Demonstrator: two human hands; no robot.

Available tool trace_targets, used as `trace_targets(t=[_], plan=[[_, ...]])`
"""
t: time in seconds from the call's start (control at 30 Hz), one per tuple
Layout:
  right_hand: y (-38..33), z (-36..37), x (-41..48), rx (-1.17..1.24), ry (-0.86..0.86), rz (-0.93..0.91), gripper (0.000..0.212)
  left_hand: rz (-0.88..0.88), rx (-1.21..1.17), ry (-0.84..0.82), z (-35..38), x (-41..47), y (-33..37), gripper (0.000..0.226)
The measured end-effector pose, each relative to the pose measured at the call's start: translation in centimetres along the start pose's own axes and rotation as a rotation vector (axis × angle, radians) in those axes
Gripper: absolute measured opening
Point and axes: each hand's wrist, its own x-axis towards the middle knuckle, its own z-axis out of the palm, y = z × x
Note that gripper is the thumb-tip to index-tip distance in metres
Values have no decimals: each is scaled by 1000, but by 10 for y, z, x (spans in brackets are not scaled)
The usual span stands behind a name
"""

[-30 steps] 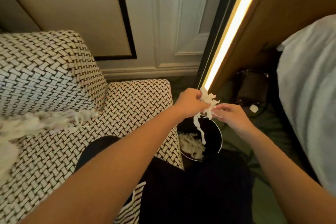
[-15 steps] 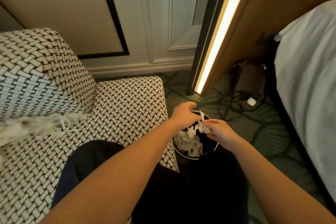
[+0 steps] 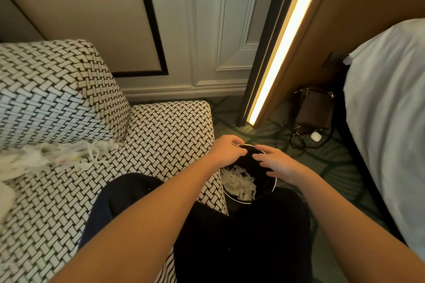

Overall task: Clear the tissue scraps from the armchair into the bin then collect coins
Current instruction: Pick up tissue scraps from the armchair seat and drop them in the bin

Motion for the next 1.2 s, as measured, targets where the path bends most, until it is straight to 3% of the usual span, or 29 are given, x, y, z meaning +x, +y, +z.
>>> trace_targets(t=[0.2,0.5,0.8,1.2], plan=[[-20,8,-21,-114,34,-59,39,51,-72,47,-20,-26,-4,31],[-81,65,-46,-189,163,-366,16,156,-116,186,-79,-72,-20,26],[-158,197,-86,-273,-22,-599,19,179,-272,449,-172,-143,-95,21],[-168,381,-96,-500,-378,-693,27,-74,-400,813,-230,-245,-253,19]])
